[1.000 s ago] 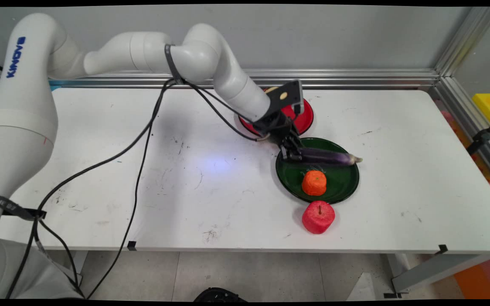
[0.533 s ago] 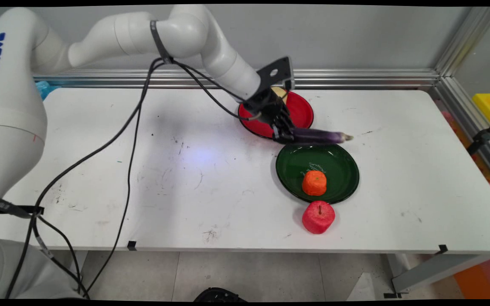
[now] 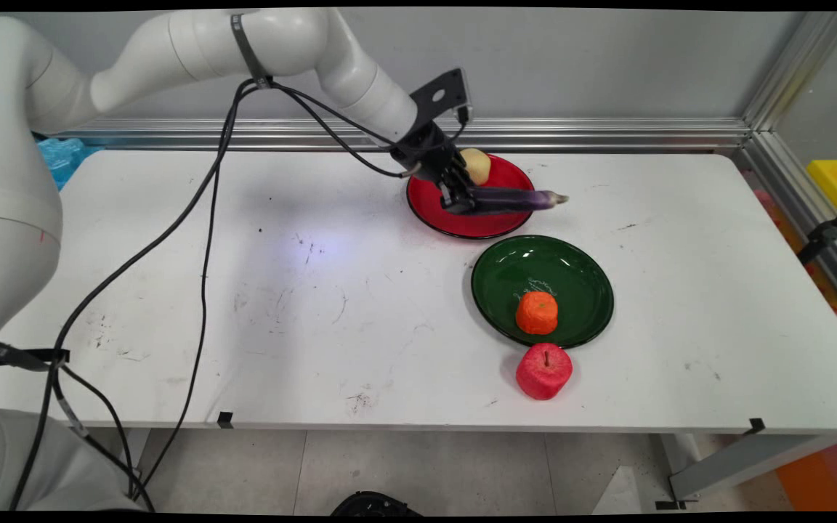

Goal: Place the picked object on the red plate

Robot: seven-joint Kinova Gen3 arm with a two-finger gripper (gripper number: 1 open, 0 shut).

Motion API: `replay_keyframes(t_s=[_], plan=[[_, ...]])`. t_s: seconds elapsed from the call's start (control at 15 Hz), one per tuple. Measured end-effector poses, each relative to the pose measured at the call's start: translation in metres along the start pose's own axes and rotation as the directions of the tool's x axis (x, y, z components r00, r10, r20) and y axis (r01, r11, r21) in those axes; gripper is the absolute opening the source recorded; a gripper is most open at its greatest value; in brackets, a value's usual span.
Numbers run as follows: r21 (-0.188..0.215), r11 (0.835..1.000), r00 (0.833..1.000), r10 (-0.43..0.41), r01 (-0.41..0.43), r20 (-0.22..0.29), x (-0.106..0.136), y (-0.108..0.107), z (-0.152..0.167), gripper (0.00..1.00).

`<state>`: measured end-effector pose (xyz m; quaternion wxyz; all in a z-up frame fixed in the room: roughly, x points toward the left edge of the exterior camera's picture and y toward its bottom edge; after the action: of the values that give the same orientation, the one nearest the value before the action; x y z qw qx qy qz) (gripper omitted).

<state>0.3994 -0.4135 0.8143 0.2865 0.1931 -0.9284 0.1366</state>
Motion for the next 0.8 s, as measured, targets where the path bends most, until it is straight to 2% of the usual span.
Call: replay_keyframes(t_s=[0.4,0.8], plan=[[0.053,0.998,1.000,-0.019,0.018,0.016,-0.026,-0.031,0.004,0.00],[0.071,0.997,0.999,-0.031,0.030,0.011,-0.038,-0.047,0.014,0.00]])
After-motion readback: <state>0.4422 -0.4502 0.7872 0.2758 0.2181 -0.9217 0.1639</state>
